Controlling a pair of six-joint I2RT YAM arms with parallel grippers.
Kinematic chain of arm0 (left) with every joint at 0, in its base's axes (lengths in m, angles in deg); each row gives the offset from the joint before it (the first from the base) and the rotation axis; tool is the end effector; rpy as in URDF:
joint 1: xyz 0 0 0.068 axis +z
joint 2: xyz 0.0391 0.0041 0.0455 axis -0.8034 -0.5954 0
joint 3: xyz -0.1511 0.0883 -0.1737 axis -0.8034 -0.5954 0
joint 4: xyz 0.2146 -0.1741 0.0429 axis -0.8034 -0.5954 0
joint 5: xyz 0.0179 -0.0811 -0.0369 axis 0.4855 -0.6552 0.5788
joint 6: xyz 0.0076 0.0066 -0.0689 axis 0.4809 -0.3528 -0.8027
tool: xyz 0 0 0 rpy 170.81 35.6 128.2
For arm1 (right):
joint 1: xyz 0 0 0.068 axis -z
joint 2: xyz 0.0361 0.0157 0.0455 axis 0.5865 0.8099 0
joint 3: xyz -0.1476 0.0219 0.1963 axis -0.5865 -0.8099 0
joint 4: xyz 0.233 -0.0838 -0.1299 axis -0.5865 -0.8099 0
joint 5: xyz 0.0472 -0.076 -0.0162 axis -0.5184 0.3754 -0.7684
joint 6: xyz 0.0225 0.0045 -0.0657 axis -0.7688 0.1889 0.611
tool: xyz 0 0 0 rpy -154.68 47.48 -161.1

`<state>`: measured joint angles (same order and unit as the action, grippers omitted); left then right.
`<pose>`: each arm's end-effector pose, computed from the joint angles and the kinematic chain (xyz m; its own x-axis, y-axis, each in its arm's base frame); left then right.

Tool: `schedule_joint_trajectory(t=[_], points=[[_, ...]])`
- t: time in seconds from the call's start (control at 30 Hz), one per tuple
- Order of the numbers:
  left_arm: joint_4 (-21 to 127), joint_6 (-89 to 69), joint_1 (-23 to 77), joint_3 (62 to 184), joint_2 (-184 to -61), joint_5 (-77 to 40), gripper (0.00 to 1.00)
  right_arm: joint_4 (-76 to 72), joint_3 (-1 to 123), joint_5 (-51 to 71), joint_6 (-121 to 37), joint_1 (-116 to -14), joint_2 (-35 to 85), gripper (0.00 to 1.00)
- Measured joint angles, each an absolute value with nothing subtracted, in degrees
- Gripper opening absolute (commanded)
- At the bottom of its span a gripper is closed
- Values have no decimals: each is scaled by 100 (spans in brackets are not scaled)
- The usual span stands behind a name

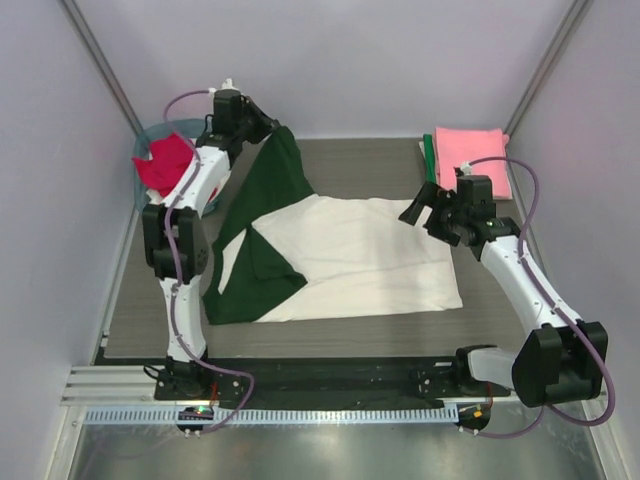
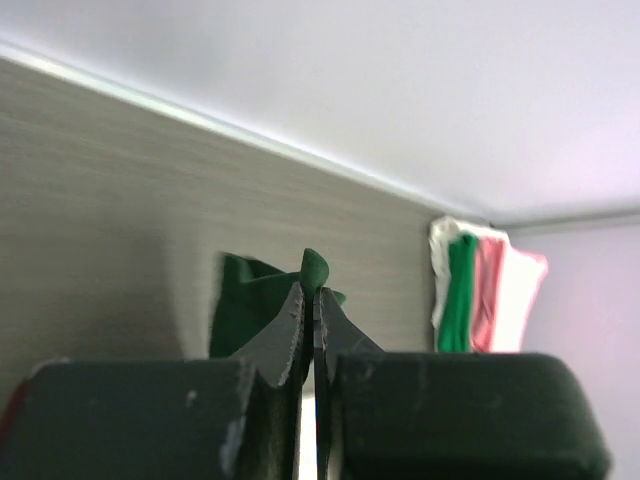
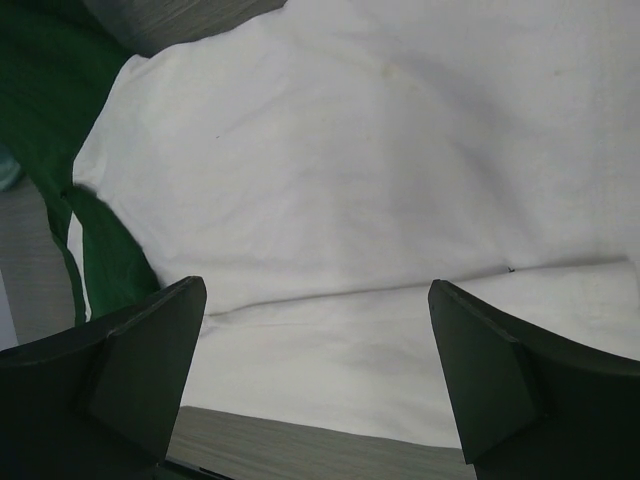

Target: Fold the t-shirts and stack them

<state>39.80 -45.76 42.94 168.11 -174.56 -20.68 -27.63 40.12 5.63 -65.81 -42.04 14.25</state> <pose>0.5440 -0.1116 0.2671 -0.4970 -0.6406 -0.5853 -0.0256 0.6851 -0.7280 0.3046 0.0442 0.2374 -0.6980 0.4242 -0.5769 0.1140 0.8612 0.4953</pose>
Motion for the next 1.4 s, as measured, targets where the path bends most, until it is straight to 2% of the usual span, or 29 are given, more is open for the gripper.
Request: schedule_joint_trajectory(t=[0.27,0.43,0.67,0.77,0.97,1.4], points=[[3764,-4161,4138,14239,-15152,-2088,0,-3065,4558,786,-6712,-3949,1926,100],[3265,-3848,3695,12486,-13690,-1793,0,-3196,5094,1136,-6625,-3898,2442,100],[2968,-3713,3011,10390,-11819,-1364,0,-3272,5706,1710,-6361,-3782,3709,99],[2771,-3746,3006,9725,-11288,-1183,0,-3347,6071,1995,-6269,-3758,4313,96],[2439,-3770,3006,9098,-10680,-918,0,-3395,6899,2432,-6188,-3741,5292,91],[2286,-3986,3006,8637,-10593,-621,0,-3401,7998,2620,-6090,-3791,6586,84]])
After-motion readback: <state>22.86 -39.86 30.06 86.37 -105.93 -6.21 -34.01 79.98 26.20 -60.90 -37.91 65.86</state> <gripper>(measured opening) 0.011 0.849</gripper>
